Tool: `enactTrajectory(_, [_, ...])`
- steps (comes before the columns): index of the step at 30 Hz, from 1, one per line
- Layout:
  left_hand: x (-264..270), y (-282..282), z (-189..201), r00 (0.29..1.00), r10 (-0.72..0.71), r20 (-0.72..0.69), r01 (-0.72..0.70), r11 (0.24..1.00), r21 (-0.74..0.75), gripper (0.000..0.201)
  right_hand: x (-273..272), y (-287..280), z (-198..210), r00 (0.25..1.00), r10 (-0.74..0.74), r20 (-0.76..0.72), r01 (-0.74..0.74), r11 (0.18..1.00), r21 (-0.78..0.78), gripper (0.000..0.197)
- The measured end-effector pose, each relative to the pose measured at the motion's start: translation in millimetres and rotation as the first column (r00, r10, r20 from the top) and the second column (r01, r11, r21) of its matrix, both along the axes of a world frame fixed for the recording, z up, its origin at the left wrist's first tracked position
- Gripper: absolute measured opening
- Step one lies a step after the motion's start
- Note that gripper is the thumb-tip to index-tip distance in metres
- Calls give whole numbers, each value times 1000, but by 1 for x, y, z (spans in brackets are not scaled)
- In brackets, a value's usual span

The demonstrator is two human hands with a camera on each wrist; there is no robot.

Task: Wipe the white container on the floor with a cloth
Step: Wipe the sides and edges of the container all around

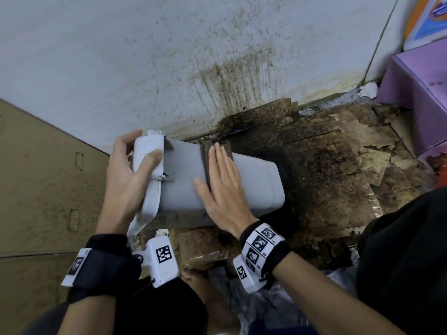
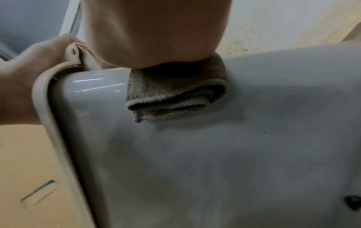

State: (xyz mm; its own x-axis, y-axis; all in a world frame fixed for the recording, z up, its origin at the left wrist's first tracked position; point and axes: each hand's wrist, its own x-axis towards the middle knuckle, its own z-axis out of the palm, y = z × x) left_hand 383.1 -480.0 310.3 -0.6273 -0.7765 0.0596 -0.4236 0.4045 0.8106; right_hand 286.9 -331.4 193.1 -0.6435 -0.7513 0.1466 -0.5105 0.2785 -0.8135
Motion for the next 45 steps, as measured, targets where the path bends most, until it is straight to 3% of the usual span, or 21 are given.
enactTrajectory(4, [2,0,0,1000,-3,12,3,1000,-6,75,-16,13,-22,1000,7,-3,-7,1000,-22,74])
enactTrajectory(9, [0,2,1,1000,0,22,0,1000,10,75,-47,41,-69,963,-211,166,192,973,124,82])
enactTrajectory(14, [-1,7,0,999,10,36,-10,1000,1,75,-41,33,-54,906,-318,278,264,941,213,88])
enactTrajectory(17, [-2,11,2,1000,13,26,-13,1000,3,76,-25,16,-19,923,-255,289,208,961,184,82])
enactTrajectory(23, [-4,16,1,999,11,38,-11,1000,-6,74,25,-16,51,983,27,183,-19,999,-42,79])
enactTrajectory(26, [-1,14,0,999,18,45,-18,1000,-4,74,23,-12,44,994,78,82,-73,996,-58,86])
enactTrajectory(28, [1,12,1,999,22,39,-22,1000,11,75,12,-3,22,998,33,45,-32,999,-25,87])
enactTrajectory(32, [1,11,1,999,22,41,-24,999,48,71,-13,21,-19,972,-172,159,154,981,117,97])
enactTrajectory(35, [-1,14,2,999,15,43,-17,999,35,74,-15,21,-15,947,-207,247,165,970,180,94])
enactTrajectory(41, [-2,18,1,999,4,51,-4,1000,-3,71,18,-9,48,972,24,232,-34,999,42,86])
enactTrajectory(45, [-2,19,1,999,-6,51,7,1000,-15,73,18,-9,42,983,127,130,-115,989,-94,78])
